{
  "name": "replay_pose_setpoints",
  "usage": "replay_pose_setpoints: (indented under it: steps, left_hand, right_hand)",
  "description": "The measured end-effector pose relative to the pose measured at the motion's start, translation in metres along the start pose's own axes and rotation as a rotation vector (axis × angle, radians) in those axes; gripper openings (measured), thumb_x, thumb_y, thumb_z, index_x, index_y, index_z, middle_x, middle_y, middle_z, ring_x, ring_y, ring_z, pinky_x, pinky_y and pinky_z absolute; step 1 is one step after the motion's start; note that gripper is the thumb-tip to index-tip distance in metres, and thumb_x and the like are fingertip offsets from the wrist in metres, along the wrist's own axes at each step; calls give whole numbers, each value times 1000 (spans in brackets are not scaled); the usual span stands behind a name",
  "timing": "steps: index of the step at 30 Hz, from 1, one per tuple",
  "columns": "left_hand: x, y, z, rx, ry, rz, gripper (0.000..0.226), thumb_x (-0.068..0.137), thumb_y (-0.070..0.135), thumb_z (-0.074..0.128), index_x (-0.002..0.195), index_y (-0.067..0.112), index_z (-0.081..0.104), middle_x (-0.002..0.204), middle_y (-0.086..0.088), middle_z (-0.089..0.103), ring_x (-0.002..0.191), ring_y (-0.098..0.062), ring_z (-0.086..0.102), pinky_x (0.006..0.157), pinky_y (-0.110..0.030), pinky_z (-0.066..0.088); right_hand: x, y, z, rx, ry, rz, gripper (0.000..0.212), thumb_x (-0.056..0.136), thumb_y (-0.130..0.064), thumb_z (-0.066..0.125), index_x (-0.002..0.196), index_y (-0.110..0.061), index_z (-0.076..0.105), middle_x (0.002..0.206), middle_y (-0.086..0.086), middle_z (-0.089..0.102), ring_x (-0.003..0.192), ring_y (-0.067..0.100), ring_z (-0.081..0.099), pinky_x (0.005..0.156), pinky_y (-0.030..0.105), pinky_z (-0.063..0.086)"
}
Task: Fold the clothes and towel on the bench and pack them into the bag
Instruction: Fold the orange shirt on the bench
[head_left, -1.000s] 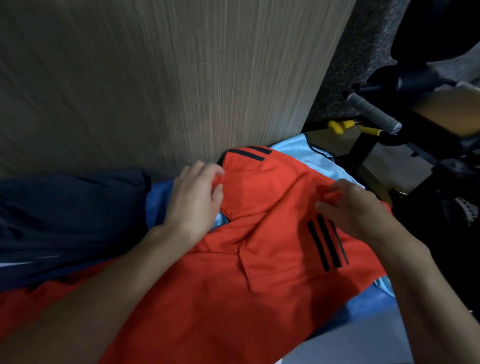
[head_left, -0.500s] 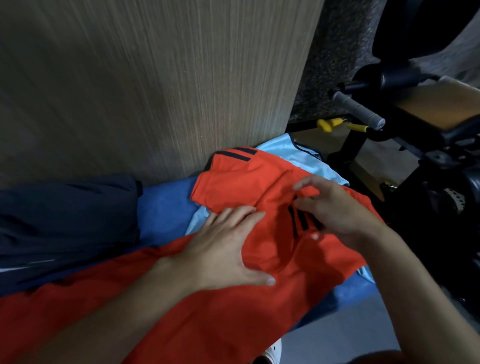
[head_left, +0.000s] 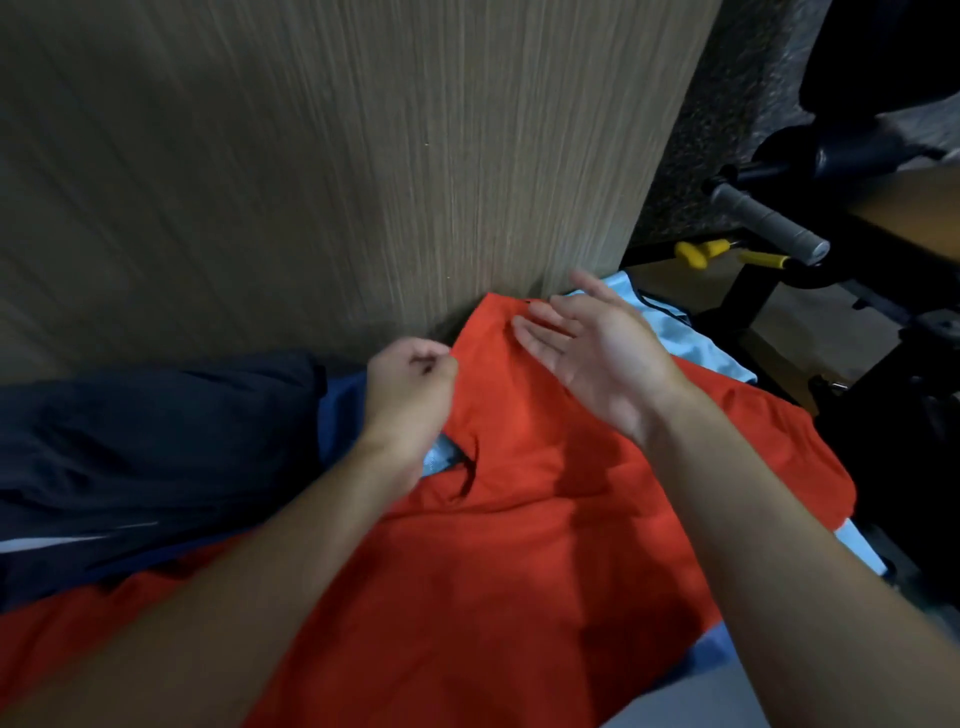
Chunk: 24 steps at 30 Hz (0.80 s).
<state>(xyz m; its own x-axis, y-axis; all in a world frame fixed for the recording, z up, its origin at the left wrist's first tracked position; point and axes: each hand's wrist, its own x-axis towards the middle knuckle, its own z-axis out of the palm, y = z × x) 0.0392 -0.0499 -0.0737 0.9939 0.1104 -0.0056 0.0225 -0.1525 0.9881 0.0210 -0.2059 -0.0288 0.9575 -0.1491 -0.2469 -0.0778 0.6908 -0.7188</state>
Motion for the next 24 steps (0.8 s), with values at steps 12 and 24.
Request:
replay_pose_setpoints:
  steps: [12,24]
  left_hand:
    - [44,-21,4,393,-189,45,48,82,27,79,123,7,62,110,-9,69,94,-19,66,90,-34,54]
    - [54,33,66,1014,-510,934,25,93,36,62,115,25,67,124,5,59,122,-20,47,99,-37,33]
  right_hand:
    - [-21,-24,-79,-1861,448,-301,40,89,-43,59,128,-31,57,129,3,58,125,31,48,101,50,29]
    - [-20,-35,-114,-1815,529,-361,9,93,-28,55,96,-24,63,109,2,60,113,29,52,95,45,29]
